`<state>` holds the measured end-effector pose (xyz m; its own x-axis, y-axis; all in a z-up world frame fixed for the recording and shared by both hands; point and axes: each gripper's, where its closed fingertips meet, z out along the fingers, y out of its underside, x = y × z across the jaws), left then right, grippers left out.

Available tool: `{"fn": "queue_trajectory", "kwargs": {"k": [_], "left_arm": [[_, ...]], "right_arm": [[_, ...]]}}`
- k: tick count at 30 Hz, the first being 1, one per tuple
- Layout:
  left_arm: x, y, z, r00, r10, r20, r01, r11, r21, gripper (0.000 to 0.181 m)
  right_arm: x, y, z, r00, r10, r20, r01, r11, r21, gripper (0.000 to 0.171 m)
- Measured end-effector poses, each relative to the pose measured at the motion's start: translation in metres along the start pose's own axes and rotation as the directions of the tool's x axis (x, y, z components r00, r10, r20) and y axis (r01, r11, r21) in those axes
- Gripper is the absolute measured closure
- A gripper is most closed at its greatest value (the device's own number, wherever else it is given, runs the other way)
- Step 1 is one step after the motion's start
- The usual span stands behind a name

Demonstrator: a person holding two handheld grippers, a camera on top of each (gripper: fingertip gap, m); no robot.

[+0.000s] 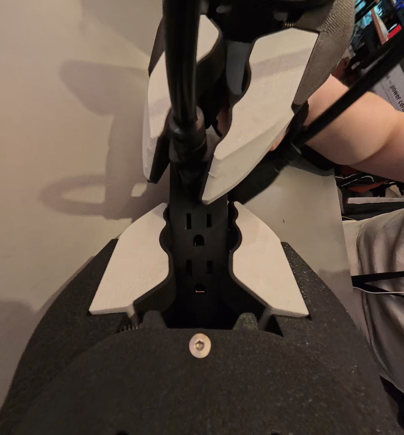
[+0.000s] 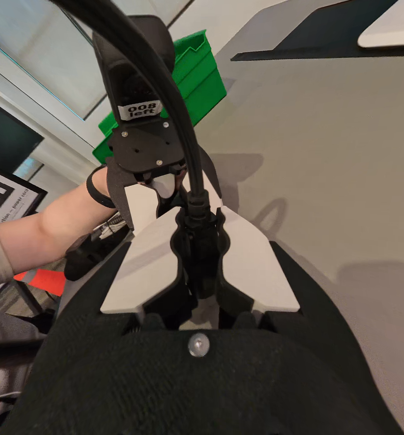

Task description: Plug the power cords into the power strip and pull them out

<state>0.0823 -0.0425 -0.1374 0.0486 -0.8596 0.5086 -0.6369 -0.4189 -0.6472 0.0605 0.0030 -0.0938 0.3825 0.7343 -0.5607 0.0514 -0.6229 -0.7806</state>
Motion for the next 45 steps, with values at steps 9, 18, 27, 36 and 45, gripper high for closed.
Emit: {"fn": "queue_trajectory", "kwargs": {"k": [9,18,27,36,45], "left_arm": [[-0.014,0.006,0.002,0.969,0.175,0.177,-0.161,0.983,-0.089,0.135],[-0.016,0.001,0.002,0.959,0.200,0.200,-0.194,0.980,-0.049,0.135],[-0.012,-0.014,-0.006,0.978,0.170,0.124,-0.183,0.978,0.103,0.137],[-0.010,-0.017,-0.002,0.981,0.147,0.128,-0.162,0.980,0.119,0.139],[-0.020,-0.013,0.010,0.884,0.315,0.345,-0.323,0.946,-0.037,0.137]], "right_arm": [[0.000,0.006,0.003,0.998,-0.043,-0.054,0.041,0.998,-0.051,0.146],[0.001,0.006,0.001,0.997,-0.048,-0.064,0.044,0.996,-0.074,0.146],[0.003,0.007,0.005,0.998,-0.041,-0.053,0.036,0.996,-0.080,0.145],[0.001,0.009,0.001,0.994,-0.103,-0.043,0.100,0.992,-0.075,0.145],[0.008,0.014,-0.002,0.990,-0.101,-0.098,0.091,0.990,-0.107,0.146]]}}
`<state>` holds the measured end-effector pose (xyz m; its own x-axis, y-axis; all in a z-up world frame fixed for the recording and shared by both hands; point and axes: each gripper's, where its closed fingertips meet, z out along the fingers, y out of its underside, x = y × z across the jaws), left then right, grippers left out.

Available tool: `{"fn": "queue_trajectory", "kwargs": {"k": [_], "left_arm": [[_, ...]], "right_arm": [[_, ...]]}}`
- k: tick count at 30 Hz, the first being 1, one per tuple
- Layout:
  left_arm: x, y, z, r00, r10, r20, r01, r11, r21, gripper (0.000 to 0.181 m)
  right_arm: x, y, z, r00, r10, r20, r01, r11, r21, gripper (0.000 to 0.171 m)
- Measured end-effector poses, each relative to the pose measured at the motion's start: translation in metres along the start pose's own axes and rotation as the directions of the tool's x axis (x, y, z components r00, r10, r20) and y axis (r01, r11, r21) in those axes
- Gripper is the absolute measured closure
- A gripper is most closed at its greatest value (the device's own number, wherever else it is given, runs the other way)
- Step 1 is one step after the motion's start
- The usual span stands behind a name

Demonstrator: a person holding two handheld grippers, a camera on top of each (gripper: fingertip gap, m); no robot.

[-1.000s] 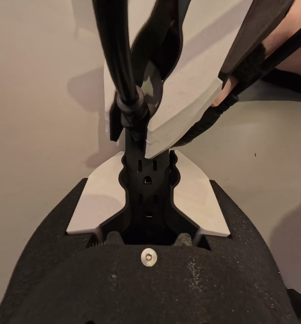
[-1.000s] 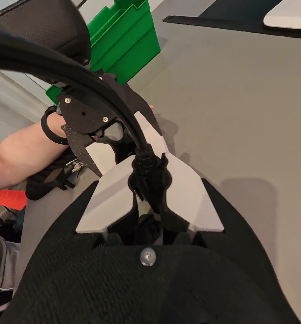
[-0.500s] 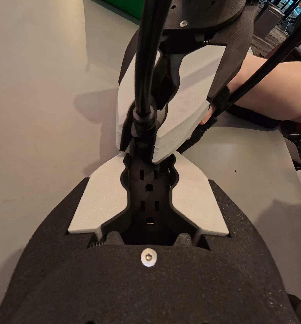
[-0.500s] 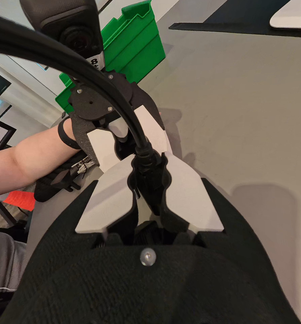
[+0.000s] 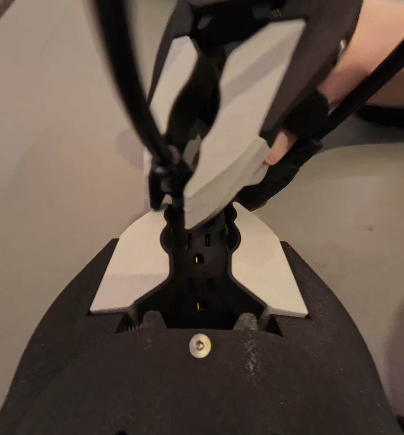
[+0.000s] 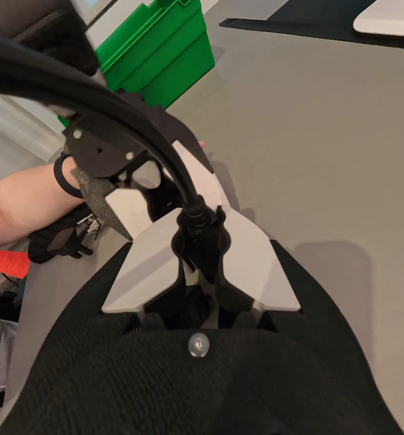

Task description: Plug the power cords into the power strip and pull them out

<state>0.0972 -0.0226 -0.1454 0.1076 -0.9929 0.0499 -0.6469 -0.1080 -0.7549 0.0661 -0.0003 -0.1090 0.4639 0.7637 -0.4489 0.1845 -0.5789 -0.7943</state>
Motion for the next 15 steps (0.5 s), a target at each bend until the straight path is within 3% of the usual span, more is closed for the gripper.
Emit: {"fn": "queue_trajectory", "kwargs": {"k": [3,7,12,15], "left_arm": [[-0.0028,0.0060,0.0061,0.971,0.196,0.137,-0.183,0.978,-0.098,0.131],[-0.0027,0.0052,0.0063,0.980,0.163,0.116,-0.154,0.984,-0.090,0.131],[-0.0022,0.0039,0.0046,0.985,0.144,0.091,-0.139,0.988,-0.059,0.132],[-0.0002,0.0023,-0.0009,1.000,0.029,0.002,-0.029,1.000,-0.006,0.133]], "right_arm": [[0.0049,-0.0031,-0.0003,0.995,0.102,0.021,-0.102,0.994,0.027,0.147],[0.0067,-0.0037,0.0003,0.987,0.155,0.045,-0.156,0.988,0.013,0.147],[0.0054,-0.0026,0.0002,0.995,0.088,0.048,-0.088,0.996,0.000,0.146],[0.0048,-0.0029,0.0015,0.994,0.098,0.055,-0.098,0.995,0.010,0.145]]}}
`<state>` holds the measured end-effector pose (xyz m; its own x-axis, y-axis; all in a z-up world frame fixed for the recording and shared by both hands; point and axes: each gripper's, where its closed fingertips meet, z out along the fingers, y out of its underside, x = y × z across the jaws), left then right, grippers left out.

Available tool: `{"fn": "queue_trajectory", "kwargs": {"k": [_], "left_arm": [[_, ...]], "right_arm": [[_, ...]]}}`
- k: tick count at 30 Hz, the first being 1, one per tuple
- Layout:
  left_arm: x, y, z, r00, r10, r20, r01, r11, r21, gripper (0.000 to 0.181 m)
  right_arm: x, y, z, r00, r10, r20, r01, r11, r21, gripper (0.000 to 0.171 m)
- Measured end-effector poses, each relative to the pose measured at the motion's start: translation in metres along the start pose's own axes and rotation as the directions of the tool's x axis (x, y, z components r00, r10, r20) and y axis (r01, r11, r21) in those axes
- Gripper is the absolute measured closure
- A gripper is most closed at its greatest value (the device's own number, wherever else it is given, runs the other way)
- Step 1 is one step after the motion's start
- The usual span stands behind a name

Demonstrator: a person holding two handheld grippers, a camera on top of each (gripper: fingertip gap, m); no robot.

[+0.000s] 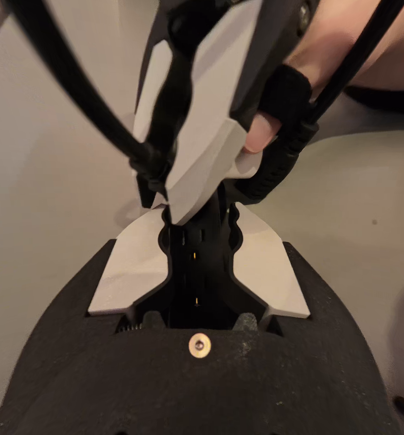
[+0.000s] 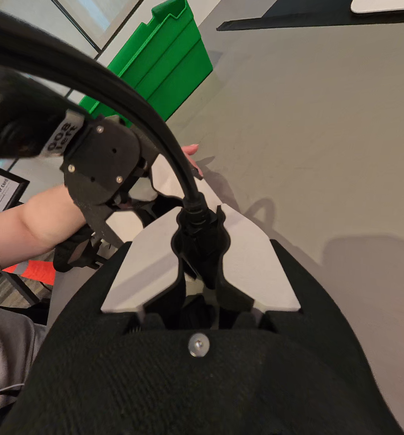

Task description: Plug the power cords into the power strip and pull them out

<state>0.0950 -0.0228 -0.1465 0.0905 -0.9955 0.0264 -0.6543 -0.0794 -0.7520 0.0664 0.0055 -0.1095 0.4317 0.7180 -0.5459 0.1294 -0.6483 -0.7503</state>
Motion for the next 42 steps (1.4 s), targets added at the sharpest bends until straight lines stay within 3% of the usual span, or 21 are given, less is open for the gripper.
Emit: {"fn": "queue_trajectory", "kwargs": {"k": [5,7,13,19,30,34,42], "left_arm": [[-0.002,-0.020,-0.030,0.965,-0.190,-0.182,0.223,0.957,0.183,0.156],[-0.002,-0.025,-0.036,0.957,-0.217,-0.192,0.255,0.945,0.204,0.157],[-0.002,-0.008,-0.019,0.991,-0.125,-0.052,0.128,0.989,0.069,0.150],[-0.001,-0.007,-0.013,0.994,0.094,0.050,-0.098,0.992,0.075,0.152],[0.004,-0.009,-0.025,0.985,-0.088,-0.148,0.108,0.985,0.133,0.164],[0.001,-0.002,-0.026,0.993,-0.079,-0.083,0.083,0.996,0.045,0.165],[0.002,-0.003,-0.021,0.999,-0.032,0.014,0.032,0.999,0.031,0.166]], "right_arm": [[-0.002,-0.002,-0.001,0.997,-0.066,-0.043,0.068,0.997,0.049,0.145],[-0.001,-0.003,-0.004,0.995,-0.078,-0.058,0.081,0.995,0.065,0.145],[0.000,-0.001,-0.004,0.995,-0.086,-0.055,0.089,0.994,0.056,0.145],[0.002,0.000,-0.004,0.993,-0.100,-0.060,0.103,0.994,0.046,0.145],[-0.001,0.003,-0.005,0.993,-0.113,-0.028,0.114,0.992,0.053,0.145],[-0.001,0.003,-0.006,0.992,-0.124,-0.031,0.126,0.990,0.057,0.145],[-0.005,0.006,-0.006,0.986,-0.164,-0.014,0.164,0.986,0.023,0.145]]}}
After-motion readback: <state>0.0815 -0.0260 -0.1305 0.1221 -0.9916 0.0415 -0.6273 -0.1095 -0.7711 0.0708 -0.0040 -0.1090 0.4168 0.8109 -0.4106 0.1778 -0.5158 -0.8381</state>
